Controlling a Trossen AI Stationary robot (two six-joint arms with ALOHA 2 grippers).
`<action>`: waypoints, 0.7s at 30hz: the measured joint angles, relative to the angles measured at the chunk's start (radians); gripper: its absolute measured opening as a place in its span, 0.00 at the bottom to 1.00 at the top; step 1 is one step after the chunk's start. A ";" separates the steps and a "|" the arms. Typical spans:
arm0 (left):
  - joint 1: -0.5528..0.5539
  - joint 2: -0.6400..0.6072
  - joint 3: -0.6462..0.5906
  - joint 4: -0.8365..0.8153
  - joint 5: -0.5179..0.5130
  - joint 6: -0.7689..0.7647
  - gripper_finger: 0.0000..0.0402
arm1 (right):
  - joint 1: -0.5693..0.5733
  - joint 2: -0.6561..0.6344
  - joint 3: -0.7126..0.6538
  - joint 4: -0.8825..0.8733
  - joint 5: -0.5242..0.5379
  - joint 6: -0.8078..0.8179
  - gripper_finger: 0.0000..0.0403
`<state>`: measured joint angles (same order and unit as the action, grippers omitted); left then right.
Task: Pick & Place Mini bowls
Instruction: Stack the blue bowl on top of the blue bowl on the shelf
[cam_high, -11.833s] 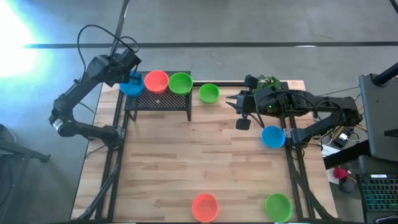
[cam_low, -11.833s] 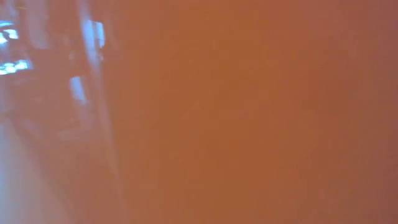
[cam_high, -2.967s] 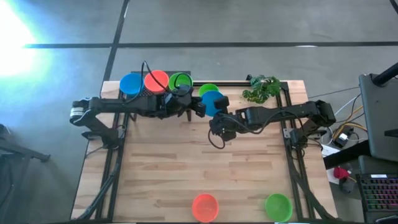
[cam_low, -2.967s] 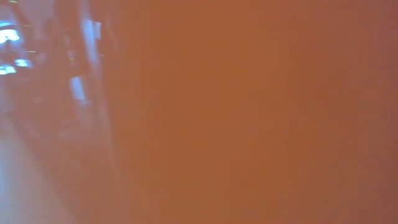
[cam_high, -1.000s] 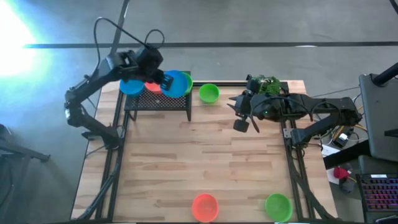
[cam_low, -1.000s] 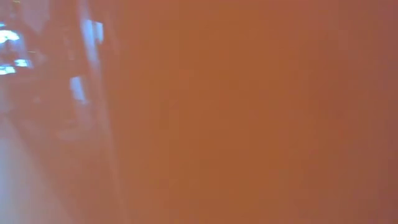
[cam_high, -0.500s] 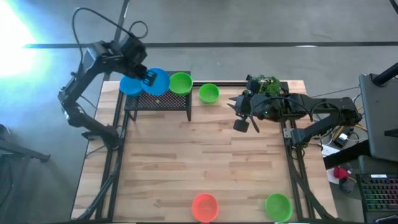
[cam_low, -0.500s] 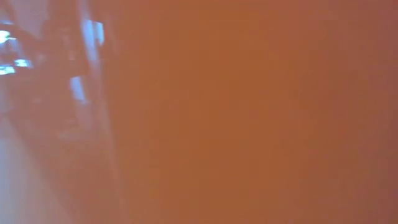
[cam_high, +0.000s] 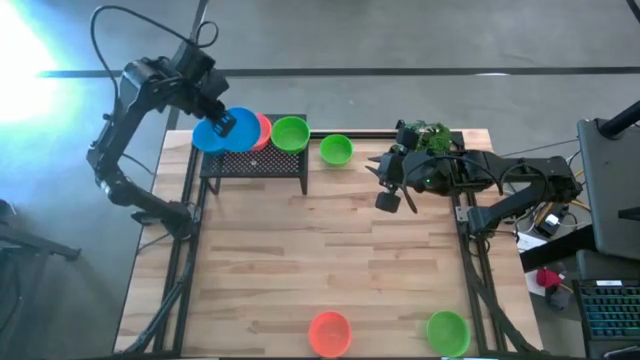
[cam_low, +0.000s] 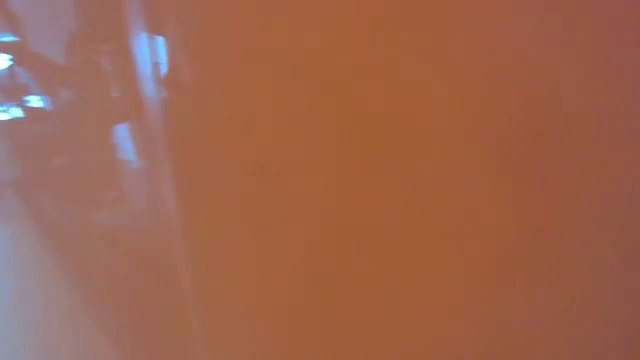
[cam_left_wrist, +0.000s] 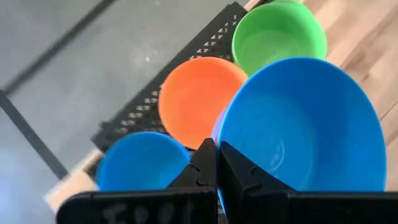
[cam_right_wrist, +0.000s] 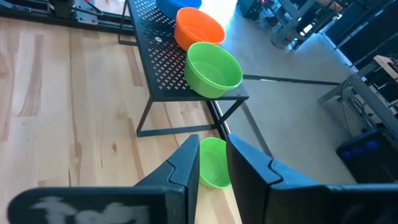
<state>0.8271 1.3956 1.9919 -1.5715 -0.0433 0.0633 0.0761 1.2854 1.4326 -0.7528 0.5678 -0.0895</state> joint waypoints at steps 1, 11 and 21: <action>0.004 -0.002 0.000 0.000 -0.001 0.051 0.00 | 0.000 0.000 0.000 0.000 0.000 0.000 0.18; 0.020 -0.028 -0.001 0.000 -0.126 0.317 0.00 | 0.000 0.000 0.000 0.000 0.000 0.000 0.20; 0.023 -0.031 -0.063 0.001 -0.217 0.347 0.00 | 0.000 0.000 0.000 0.000 0.000 0.000 0.18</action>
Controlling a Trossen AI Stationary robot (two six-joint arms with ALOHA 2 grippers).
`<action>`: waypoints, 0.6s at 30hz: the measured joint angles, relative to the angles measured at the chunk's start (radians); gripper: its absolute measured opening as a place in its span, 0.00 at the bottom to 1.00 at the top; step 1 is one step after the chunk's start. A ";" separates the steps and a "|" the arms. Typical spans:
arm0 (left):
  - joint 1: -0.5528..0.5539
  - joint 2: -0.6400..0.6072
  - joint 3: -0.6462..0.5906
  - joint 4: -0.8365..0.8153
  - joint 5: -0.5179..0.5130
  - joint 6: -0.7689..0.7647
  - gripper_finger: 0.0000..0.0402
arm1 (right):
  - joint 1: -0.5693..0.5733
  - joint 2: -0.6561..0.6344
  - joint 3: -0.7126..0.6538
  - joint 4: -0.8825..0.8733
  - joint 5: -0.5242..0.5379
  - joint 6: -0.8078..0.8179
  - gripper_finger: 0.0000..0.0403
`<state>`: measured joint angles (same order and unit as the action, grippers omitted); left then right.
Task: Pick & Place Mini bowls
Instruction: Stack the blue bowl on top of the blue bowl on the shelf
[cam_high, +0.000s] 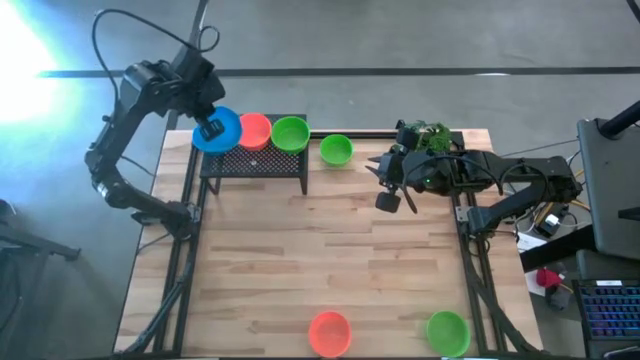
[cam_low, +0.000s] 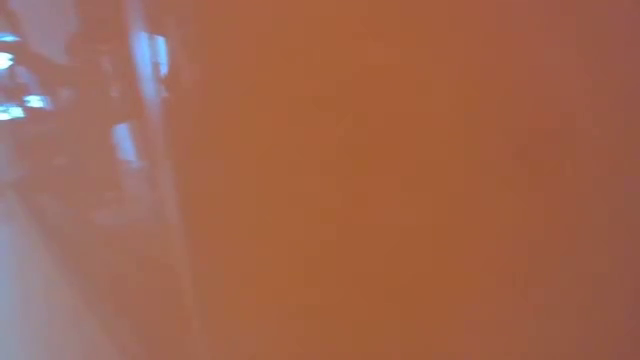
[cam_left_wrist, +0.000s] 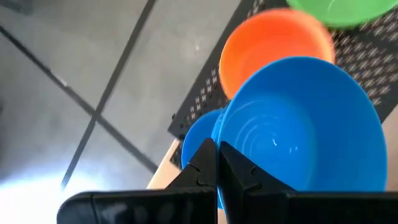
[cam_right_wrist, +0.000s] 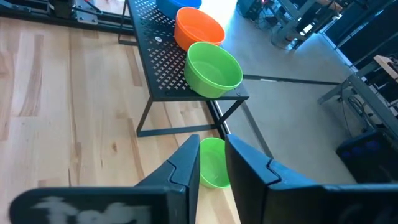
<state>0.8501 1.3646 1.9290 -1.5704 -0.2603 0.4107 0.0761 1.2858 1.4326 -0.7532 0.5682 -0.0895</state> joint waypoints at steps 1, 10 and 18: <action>0.000 -0.001 -0.015 -0.001 -0.012 0.000 0.00 | 0.000 0.000 0.000 0.000 0.000 0.000 0.17; 0.056 -0.009 -0.098 0.000 -0.082 -0.052 0.00 | 0.000 0.000 0.000 0.001 0.000 0.000 0.19; 0.113 -0.008 -0.138 0.028 -0.083 -0.128 0.00 | 0.000 0.000 0.000 0.003 0.000 -0.012 0.19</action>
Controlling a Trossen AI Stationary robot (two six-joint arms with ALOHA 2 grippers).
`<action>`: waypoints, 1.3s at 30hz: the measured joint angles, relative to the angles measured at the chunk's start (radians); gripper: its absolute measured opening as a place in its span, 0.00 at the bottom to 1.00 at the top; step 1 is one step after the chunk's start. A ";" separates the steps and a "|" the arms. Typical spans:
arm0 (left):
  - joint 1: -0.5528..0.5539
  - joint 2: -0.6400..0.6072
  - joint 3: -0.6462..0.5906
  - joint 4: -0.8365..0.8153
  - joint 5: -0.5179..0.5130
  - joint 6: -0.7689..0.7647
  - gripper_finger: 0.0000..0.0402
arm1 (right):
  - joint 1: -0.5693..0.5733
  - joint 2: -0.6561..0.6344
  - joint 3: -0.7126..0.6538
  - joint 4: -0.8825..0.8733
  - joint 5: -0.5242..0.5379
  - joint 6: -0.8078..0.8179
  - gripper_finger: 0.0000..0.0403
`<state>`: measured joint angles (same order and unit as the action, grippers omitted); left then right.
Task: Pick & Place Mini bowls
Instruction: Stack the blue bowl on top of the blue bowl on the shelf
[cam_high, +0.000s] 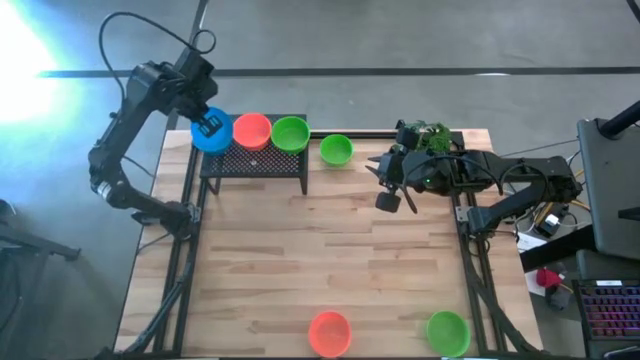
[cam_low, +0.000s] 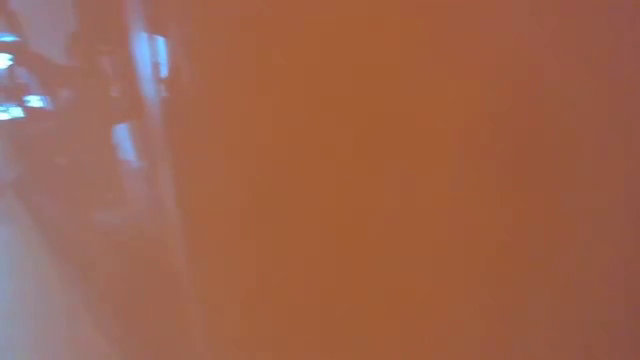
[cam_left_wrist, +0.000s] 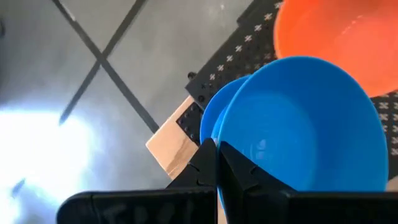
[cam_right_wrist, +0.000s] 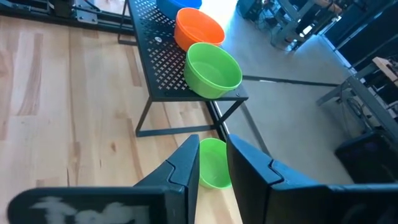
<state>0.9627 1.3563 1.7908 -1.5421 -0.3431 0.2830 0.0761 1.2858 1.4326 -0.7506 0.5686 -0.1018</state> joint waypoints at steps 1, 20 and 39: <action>0.005 0.000 -0.008 0.001 0.000 -0.012 0.00 | 0.000 0.000 0.000 0.000 0.000 -0.004 0.19; 0.008 0.002 -0.106 0.043 -0.018 -0.026 0.00 | 0.000 0.000 0.000 0.007 0.002 -0.010 0.19; 0.008 0.002 -0.109 0.038 -0.018 -0.033 0.22 | 0.000 0.000 0.000 0.018 0.007 -0.010 0.19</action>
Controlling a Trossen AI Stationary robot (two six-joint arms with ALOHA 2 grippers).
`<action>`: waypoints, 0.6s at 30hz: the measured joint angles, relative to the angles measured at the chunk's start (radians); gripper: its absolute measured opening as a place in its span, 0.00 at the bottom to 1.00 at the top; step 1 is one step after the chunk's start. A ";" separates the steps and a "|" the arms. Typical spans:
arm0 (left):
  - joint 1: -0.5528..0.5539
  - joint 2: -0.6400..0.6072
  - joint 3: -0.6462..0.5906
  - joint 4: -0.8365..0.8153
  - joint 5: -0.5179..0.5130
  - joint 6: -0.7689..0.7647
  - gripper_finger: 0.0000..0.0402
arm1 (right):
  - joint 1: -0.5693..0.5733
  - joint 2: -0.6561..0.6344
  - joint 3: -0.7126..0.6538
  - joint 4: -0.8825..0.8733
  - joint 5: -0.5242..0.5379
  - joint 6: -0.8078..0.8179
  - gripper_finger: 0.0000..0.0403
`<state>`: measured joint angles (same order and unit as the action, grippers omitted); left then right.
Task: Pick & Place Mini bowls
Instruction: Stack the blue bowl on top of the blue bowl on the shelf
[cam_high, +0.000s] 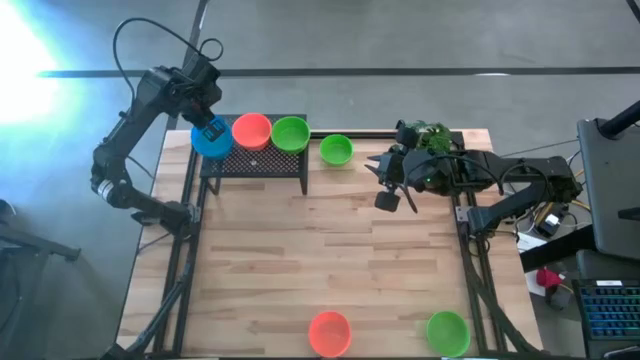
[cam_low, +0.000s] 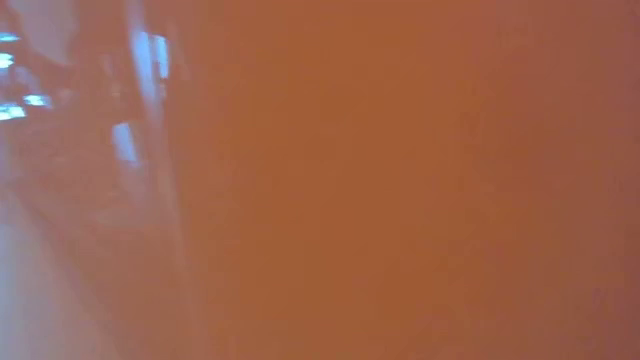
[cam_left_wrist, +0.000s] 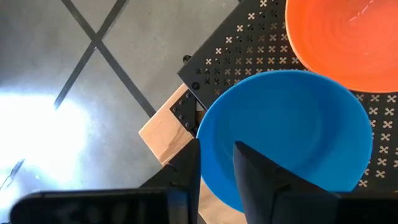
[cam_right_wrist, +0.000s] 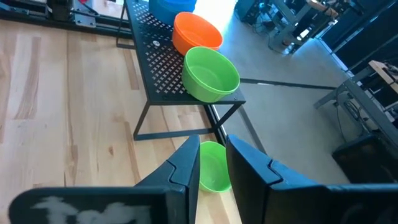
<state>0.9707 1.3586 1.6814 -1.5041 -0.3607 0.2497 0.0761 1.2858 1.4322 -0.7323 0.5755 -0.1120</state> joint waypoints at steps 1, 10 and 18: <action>0.000 0.000 0.000 -0.001 0.000 0.000 0.22 | 0.000 0.000 0.000 0.007 0.000 0.000 0.18; 0.000 -0.001 0.022 -0.011 0.000 0.001 0.22 | 0.000 0.000 0.000 0.018 0.001 -0.004 0.18; 0.000 -0.003 0.067 -0.020 0.009 -0.028 0.22 | 0.000 0.000 0.000 0.017 0.003 0.000 0.18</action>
<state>0.9710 1.3559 1.7487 -1.5244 -0.3516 0.2212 0.0757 1.2858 1.4322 -0.7151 0.5785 -0.1120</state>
